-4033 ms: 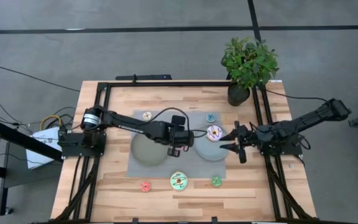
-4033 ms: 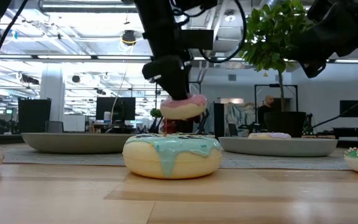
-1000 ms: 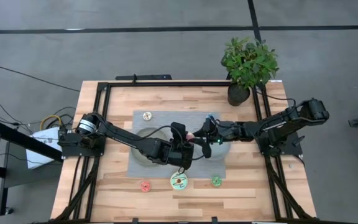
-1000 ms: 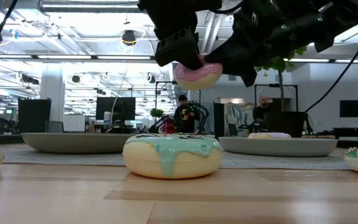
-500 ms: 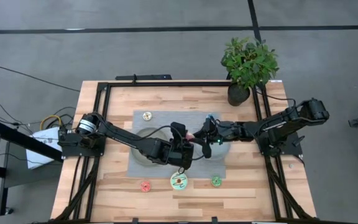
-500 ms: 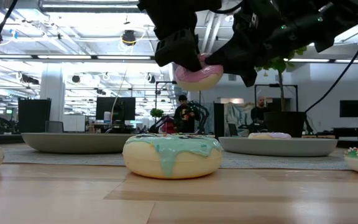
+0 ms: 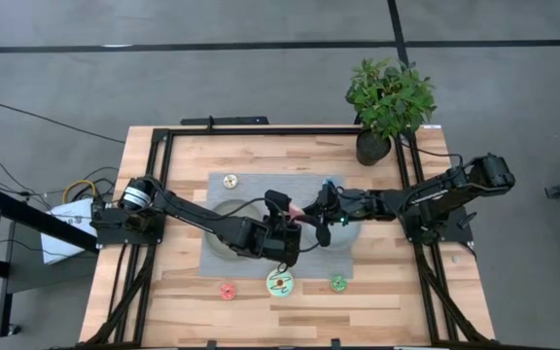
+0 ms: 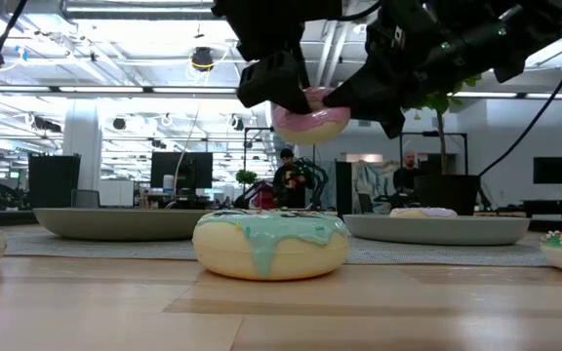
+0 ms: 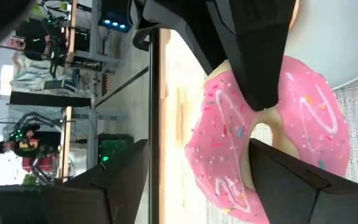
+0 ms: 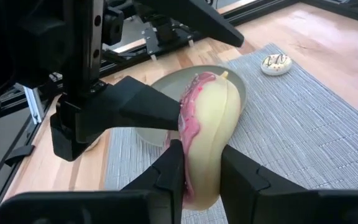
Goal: Pick & Place donuts
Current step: Put the big pink donut into the blue plate
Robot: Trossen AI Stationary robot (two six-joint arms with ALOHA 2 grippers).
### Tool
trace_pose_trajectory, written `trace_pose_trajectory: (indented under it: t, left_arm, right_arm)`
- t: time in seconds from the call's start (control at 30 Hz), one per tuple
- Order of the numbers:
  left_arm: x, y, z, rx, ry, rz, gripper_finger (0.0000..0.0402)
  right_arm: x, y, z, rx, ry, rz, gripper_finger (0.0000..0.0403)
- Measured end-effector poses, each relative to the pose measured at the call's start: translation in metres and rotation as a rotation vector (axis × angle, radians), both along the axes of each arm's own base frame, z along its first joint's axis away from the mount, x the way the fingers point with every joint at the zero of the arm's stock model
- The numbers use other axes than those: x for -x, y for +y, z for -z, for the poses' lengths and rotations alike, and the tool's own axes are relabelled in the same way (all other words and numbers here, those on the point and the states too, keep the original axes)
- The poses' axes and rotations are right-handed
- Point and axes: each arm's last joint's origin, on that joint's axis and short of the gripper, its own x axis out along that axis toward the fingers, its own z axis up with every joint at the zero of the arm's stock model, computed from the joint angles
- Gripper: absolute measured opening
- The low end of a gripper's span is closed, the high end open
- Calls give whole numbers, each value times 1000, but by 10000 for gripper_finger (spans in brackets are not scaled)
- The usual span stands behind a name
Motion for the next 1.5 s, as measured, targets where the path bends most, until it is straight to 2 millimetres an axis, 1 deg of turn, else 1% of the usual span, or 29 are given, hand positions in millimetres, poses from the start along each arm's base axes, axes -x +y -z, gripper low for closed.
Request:
trace_pose_trajectory:
  t: [0.1, 0.4, 0.53, 0.7, 0.87, 0.97, 1.07, 1.27, 1.5]
  left_arm:
    - [4, 0, -4, 25, -17, -13, 259]
    - [22, -5, -31, 154, -58, 14, 259]
    - [34, -4, -38, 181, -59, -27, 259]
    - [50, 0, -43, 205, -45, -102, 259]
    - [61, 4, -45, 182, -66, -181, 259]
    - [70, 5, -42, 137, -114, -197, 259]
    - [81, 7, -38, 141, -158, -206, 259]
    - [113, 15, -38, 217, -253, -190, 259]
    - [146, 27, -32, 324, -342, -95, 259]
  right_arm:
    - [0, 0, 0, 5, -1, 14, 74]
    - [0, -1, 1, 5, 6, 31, 74]
    - [1, 0, 1, 5, 17, 29, 74]
    - [8, 1, -2, -18, 55, 31, 74]
    - [18, 9, -11, -16, 68, -4, 74]
    - [26, 14, -18, -21, 72, -28, 74]
    - [34, 18, -21, -33, 113, -29, 74]
    - [50, 18, -26, -37, 177, 16, 74]
    - [62, 17, -38, -53, 146, 12, 74]
